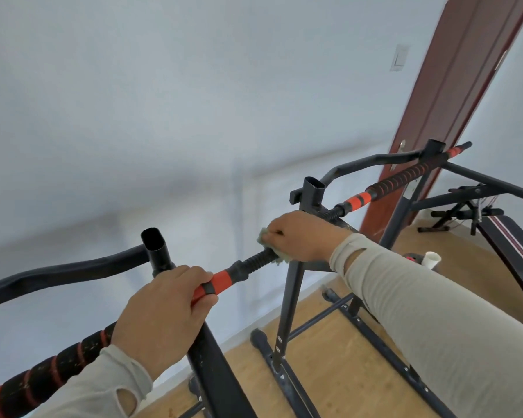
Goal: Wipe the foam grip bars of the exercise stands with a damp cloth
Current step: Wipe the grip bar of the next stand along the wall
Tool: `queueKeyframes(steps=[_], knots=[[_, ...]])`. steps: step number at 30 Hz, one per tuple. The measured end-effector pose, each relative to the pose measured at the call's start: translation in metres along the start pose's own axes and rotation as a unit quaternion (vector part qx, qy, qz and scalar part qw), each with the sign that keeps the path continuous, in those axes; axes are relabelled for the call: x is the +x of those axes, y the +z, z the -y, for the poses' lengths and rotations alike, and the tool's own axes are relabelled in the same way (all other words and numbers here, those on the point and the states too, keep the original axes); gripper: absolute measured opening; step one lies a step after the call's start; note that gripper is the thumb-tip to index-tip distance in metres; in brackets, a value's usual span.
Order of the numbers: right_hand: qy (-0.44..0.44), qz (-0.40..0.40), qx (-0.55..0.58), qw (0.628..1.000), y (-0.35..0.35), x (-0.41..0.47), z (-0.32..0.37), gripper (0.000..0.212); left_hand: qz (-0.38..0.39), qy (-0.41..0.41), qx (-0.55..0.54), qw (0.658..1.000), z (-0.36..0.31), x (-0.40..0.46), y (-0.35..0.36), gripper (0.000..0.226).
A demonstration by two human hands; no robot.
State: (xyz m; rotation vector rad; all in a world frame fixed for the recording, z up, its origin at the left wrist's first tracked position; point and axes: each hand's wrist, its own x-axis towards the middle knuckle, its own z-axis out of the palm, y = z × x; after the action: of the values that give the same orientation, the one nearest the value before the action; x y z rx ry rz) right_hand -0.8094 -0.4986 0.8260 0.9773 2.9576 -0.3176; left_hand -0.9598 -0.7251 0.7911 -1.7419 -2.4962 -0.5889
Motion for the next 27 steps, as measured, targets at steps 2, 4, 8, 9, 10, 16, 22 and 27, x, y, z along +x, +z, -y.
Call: queueKeyframes(steps=[2,4,8,9,10,16,22,27], knots=[[0.027,0.027,-0.057,0.998,-0.011,0.012,-0.004,0.040,0.003,-0.004,-0.005,1.000,-0.001,0.000,-0.002,0.026],[0.044,-0.018,-0.021,0.999,-0.022,0.007,-0.017,0.039,0.007,-0.004,-0.008,1.000,-0.001,0.000,-0.002,0.026],[0.003,-0.128,0.109,0.986,-0.024,-0.032,-0.031,0.039,0.005,-0.006,-0.012,1.000,0.001,0.001,0.001,0.024],[-0.021,-0.106,0.136,0.985,-0.017,-0.040,-0.028,0.037,0.006,-0.006,-0.011,1.000,0.002,0.001,0.001,0.024],[-0.044,-0.078,0.138,0.986,-0.009,-0.046,-0.023,0.033,0.006,-0.006,-0.010,1.000,0.002,0.001,0.001,0.024],[-0.036,-0.041,0.002,0.998,0.016,-0.012,-0.016,0.033,-0.003,0.000,-0.001,1.000,-0.001,0.000,0.003,0.024],[-0.069,0.066,-0.045,0.994,0.013,0.015,0.034,0.013,0.002,-0.006,-0.006,1.000,-0.002,-0.001,-0.002,0.023],[-0.063,0.045,0.093,0.993,0.017,-0.013,0.040,0.029,0.009,-0.006,-0.008,1.000,0.000,0.001,0.000,0.023]])
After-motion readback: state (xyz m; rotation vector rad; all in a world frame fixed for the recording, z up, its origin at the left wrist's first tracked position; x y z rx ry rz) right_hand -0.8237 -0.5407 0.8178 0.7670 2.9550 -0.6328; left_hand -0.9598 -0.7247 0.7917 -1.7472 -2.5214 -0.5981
